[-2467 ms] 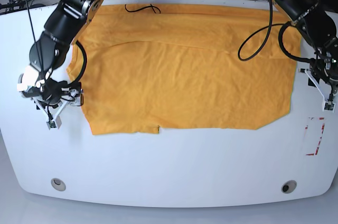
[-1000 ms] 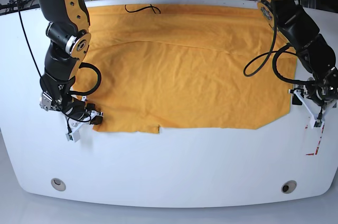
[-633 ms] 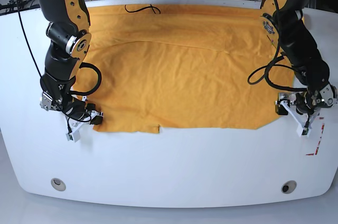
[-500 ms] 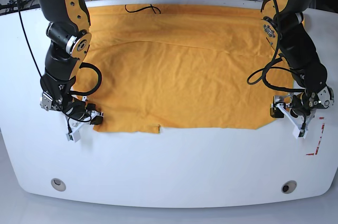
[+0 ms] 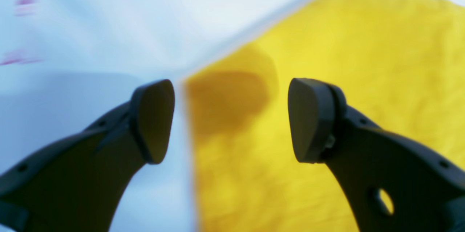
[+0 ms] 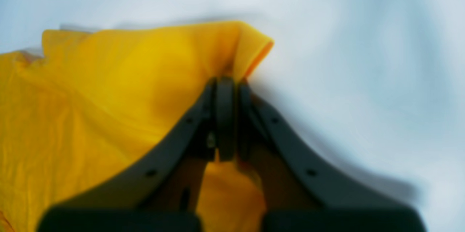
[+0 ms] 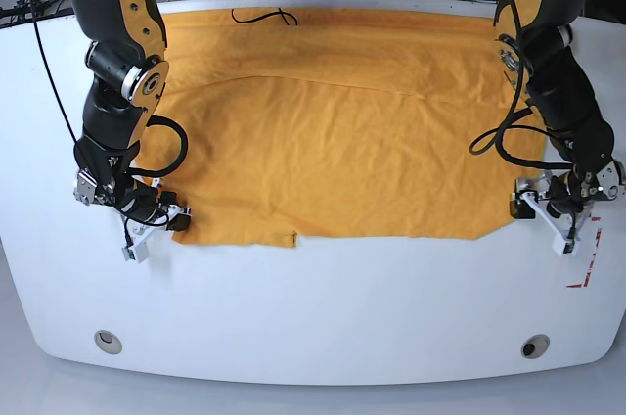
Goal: Fold the T-shirt properly
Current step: 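Grasp the hem corners with the right and left grippers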
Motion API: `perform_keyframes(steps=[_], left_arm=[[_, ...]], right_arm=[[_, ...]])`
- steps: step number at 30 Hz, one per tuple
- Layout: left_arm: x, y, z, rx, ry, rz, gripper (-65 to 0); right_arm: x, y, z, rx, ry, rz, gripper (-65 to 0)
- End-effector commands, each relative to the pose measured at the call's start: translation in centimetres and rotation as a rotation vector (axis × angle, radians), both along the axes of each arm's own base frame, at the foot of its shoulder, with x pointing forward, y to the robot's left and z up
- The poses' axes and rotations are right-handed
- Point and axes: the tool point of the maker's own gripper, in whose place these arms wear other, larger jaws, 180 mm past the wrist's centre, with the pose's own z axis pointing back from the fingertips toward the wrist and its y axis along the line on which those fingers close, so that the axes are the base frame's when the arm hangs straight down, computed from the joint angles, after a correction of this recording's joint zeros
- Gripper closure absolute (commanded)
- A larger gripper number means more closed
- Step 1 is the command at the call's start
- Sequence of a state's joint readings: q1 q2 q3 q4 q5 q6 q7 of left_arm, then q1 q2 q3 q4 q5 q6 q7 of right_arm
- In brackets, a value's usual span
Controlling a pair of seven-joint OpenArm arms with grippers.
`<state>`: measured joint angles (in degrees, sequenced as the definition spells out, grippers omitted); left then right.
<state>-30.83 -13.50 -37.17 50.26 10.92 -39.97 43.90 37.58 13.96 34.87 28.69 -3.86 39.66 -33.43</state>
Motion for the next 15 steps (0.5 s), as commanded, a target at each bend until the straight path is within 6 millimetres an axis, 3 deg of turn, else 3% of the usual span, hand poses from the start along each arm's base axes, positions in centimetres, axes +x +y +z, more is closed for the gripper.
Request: perform_keyframes(steps=[1,10,15], left_arm=[[1.2,1.6,2.5,0.024,-0.068,0.020,-45.8],[0.1,1.1,0.9,0.014,-0.035,0.014,-45.8],[0.4,-1.7,-1.3,-0.071,-0.025,-0.008,-45.8]], right_arm=[[1.5,-0.8,1.9,-0.008,-0.050,-0.009,0.0],[1.4,-0.4,1.8,-0.004,-0.047,-0.004,0.0],[1.5,-0.3,1.8,-0.002,-0.047,-0.003,0.0]])
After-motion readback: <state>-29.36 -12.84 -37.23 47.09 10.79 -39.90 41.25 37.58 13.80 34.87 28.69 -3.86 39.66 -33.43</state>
